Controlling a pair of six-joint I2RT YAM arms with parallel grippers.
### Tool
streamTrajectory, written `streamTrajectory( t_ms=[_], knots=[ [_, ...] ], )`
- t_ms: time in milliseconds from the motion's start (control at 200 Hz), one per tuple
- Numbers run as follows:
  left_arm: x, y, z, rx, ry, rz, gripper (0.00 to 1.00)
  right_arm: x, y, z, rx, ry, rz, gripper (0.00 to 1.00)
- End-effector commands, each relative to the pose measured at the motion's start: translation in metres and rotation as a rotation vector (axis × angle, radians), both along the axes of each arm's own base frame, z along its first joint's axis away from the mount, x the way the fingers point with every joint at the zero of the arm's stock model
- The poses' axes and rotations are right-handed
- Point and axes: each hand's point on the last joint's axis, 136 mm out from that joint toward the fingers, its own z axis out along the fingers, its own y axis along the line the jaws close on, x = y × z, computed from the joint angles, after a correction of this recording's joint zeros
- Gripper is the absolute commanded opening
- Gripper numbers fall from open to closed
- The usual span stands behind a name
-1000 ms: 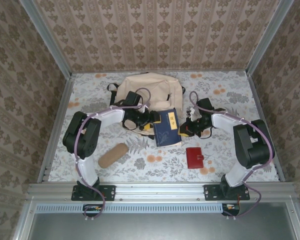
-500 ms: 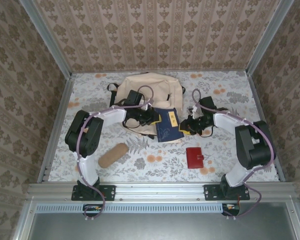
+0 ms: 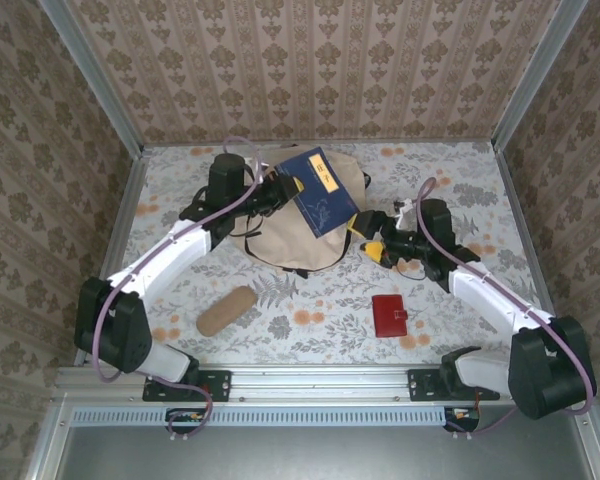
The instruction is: Pack the student bag
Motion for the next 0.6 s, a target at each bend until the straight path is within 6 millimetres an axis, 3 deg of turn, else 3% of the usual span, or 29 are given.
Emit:
streamTrajectory(
  t_ms=[0,160,390,590],
  knots=[
    [0.003,0.005,0.030,-0.113,0.006,0.072,0.05,0.015,0.018,0.059,0.197,-0.094,-0.060,1.00],
    [-0.002,0.009,0.047,-0.176,0.017,0.091,0.05,0.022,0.030,0.086,0.255,-0.142,-0.082,0.99],
    [-0.006,0.011,0.066,-0.273,0.045,0.114,0.04,0.038,0.025,0.083,0.345,-0.107,-0.193,0.85],
    [-0.012,0.005,0.079,-0.350,0.040,0.092,0.03,0.050,0.039,0.094,0.409,-0.102,-0.191,0.77]
  ],
)
